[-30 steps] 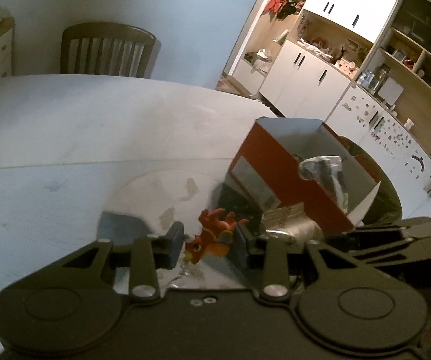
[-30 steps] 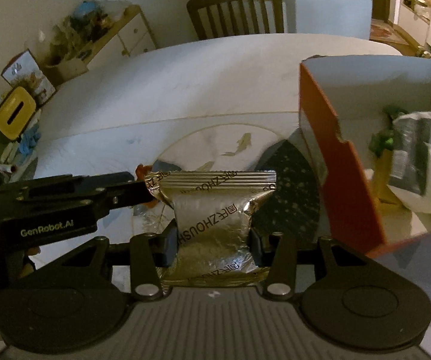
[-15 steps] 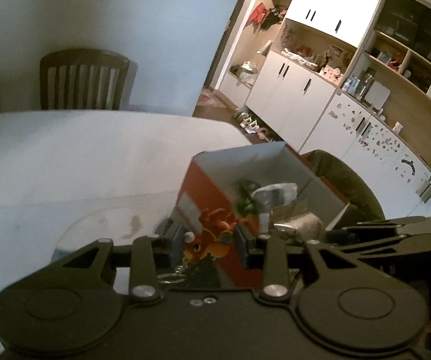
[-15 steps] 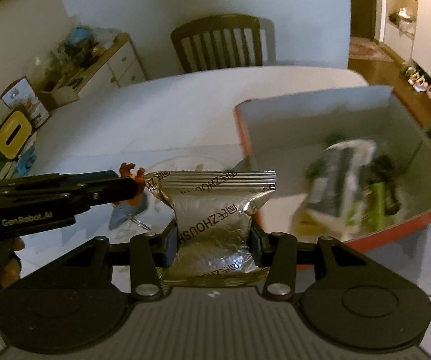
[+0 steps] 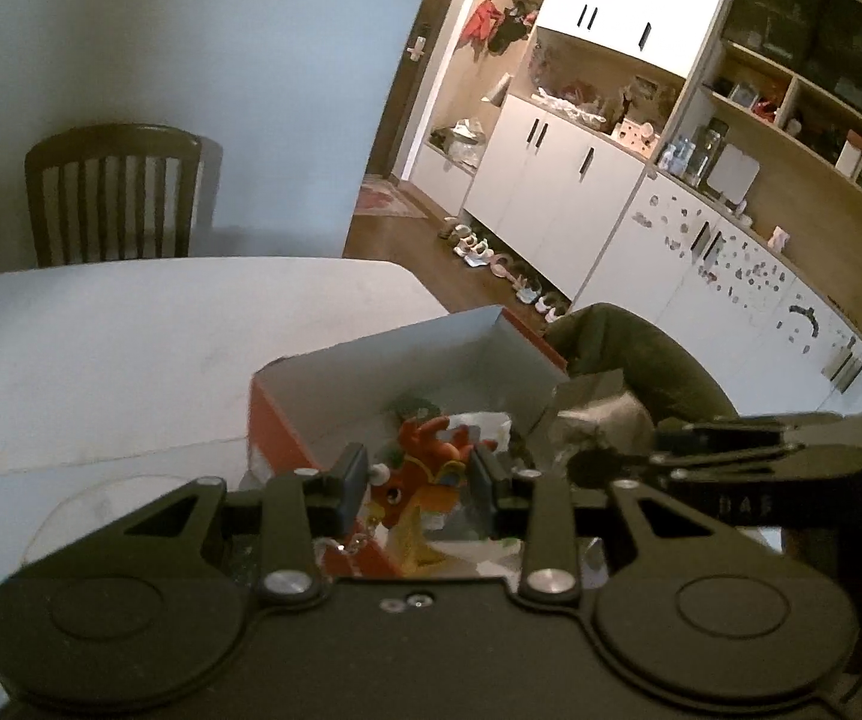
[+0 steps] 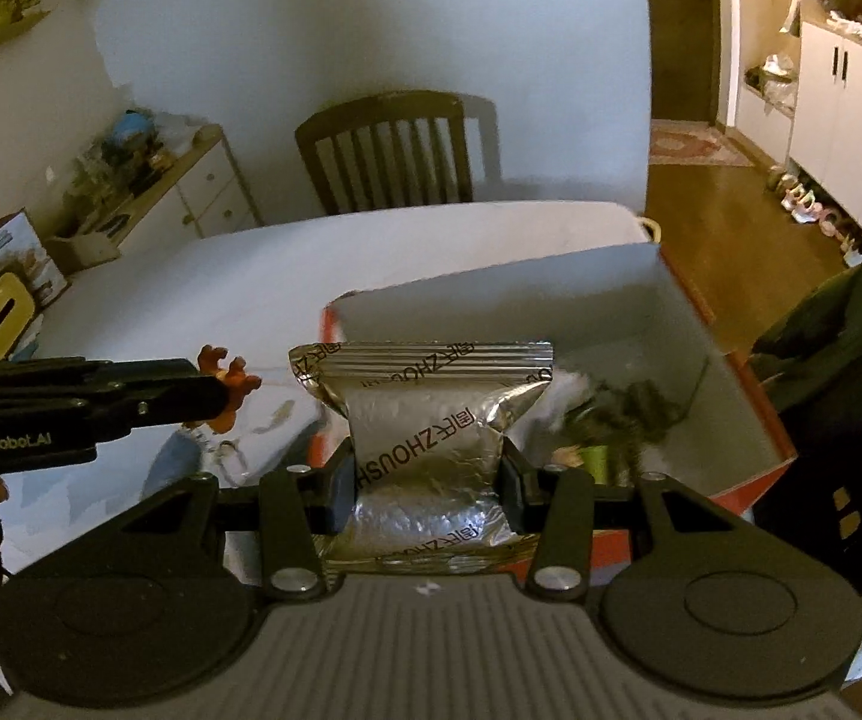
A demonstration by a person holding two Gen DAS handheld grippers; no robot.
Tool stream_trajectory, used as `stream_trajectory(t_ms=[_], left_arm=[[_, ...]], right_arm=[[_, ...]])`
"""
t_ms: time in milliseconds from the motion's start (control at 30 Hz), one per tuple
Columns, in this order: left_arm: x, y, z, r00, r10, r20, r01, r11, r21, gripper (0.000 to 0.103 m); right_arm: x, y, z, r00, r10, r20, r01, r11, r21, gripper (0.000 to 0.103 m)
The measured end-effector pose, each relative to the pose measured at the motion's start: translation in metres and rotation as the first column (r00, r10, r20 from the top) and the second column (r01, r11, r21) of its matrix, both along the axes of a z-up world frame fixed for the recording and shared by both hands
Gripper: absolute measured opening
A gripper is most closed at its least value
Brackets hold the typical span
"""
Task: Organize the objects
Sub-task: 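Carry the foil packet and orange toy over the shoebox with both grippers, then lower both items into the shoebox and open both grippers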
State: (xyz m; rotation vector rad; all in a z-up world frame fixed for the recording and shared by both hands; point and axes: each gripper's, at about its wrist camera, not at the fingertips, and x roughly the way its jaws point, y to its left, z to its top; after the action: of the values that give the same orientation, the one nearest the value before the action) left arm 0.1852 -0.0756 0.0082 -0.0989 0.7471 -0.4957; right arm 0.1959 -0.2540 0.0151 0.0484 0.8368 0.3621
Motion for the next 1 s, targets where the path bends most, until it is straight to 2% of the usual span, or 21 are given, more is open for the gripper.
stream_trajectory(t_ms=[267, 567, 733, 867, 1000], left_arm=[[0.019, -0.042, -0.009, 1.0, -0.023, -0.007, 0.023, 0.999, 0.045, 0.035], [0.038, -0.079, -0.038, 0.999, -0.034, -0.034, 0.039, 0.988, 0.149, 0.035], [0.058, -0.087, -0.054, 0.998, 0.021, -0.06, -0.007, 0.977, 0.213, 0.035], [0.079, -0.084, -0.067, 0.988, 0.093, -0.122, -0.062, 0.969, 0.241, 0.035], [0.089, -0.089, -0.078, 0.985, 0.111, -0.135, -0.068, 0.955, 0.288, 0.035]], right_arm=[[0.037, -0.048, -0.003, 0.998, -0.062, 0.032, 0.063, 0.997, -0.038, 0.046], [0.076, -0.068, -0.032, 0.998, -0.062, 0.007, 0.062, 0.996, -0.062, 0.045], [0.091, -0.067, -0.055, 0.999, -0.037, -0.039, 0.034, 0.996, -0.077, 0.046], [0.093, -0.062, -0.073, 0.997, -0.014, -0.074, 0.007, 0.994, -0.107, 0.046], [0.095, -0.061, -0.083, 0.995, 0.002, -0.1, -0.012, 0.995, -0.096, 0.046]])
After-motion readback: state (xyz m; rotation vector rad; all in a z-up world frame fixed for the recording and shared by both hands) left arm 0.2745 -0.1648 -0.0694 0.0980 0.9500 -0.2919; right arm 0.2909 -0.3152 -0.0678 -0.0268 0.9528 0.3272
